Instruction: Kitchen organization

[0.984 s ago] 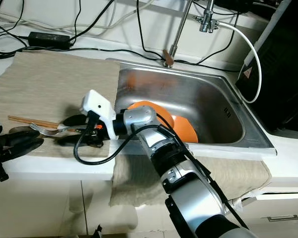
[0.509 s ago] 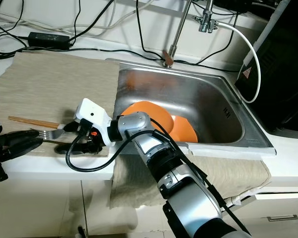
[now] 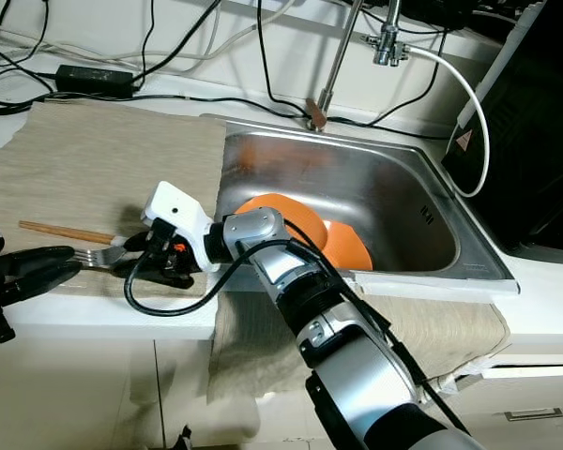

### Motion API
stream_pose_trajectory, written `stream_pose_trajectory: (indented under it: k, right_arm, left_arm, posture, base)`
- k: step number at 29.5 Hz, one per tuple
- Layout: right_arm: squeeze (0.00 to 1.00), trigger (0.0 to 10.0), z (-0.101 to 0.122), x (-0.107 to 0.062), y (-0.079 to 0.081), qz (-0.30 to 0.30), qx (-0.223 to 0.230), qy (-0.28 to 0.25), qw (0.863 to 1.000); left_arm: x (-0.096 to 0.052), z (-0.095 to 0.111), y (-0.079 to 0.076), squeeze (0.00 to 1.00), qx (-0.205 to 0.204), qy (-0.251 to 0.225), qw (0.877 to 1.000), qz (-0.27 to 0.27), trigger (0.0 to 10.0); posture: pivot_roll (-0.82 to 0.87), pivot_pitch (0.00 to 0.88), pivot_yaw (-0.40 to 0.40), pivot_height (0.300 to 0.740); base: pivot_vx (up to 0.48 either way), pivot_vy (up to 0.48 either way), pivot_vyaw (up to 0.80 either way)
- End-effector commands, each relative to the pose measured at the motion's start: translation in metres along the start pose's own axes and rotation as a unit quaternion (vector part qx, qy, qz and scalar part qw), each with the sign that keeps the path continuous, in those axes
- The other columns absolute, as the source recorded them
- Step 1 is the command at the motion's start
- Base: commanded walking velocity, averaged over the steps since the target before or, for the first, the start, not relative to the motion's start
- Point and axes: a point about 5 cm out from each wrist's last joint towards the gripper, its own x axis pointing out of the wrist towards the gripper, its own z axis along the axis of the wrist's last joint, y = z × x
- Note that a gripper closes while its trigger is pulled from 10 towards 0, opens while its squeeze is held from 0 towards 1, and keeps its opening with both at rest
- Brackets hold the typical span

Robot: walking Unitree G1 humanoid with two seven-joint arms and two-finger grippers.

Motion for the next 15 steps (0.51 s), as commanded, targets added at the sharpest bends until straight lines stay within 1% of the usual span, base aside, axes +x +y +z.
stream_pose_trajectory:
  k: [1,8,11,14,15]
  right_arm:
    - [0.0,0.0,-0.015,-0.007,-0.003,-0.007,0.02,0.036,0.999]
    - [0.0,0.0,-0.009,-0.008,-0.007,-0.018,0.019,0.02,0.999]
    - [0.0,0.0,0.0,-0.01,-0.011,-0.026,0.023,-0.008,0.999]
    - [0.0,0.0,0.004,-0.011,-0.012,-0.028,0.026,-0.02,0.999]
    - [0.0,0.0,0.009,-0.013,-0.014,-0.031,0.03,-0.035,0.998]
  left_arm:
    - [0.0,0.006,-0.003,0.0,0.015,-0.004,1.0,-0.011,10.0]
    - [0.001,0.006,-0.003,0.0,0.016,-0.005,1.0,-0.012,10.0]
    - [0.001,0.006,-0.002,0.0,0.016,-0.005,1.0,-0.011,10.0]
    - [0.001,0.006,-0.002,0.0,0.016,-0.005,1.0,-0.011,10.0]
    - [0.002,0.007,-0.002,0.0,0.016,-0.006,1.0,-0.011,10.0]
  posture:
    - [0.04,0.0,-0.18,0.74]
    - [0.04,0.0,-0.177,0.74]
    - [0.04,0.0,-0.177,0.74]
    - [0.04,0.0,-0.178,0.74]
    - [0.04,0.0,-0.177,0.74]
  base:
    - [0.0,0.0,0.0]
    - [0.0,0.0,0.0]
    - [0.0,0.0,0.0]
    - [0.0,0.0,0.0]
    - [0.0,0.0,0.0]
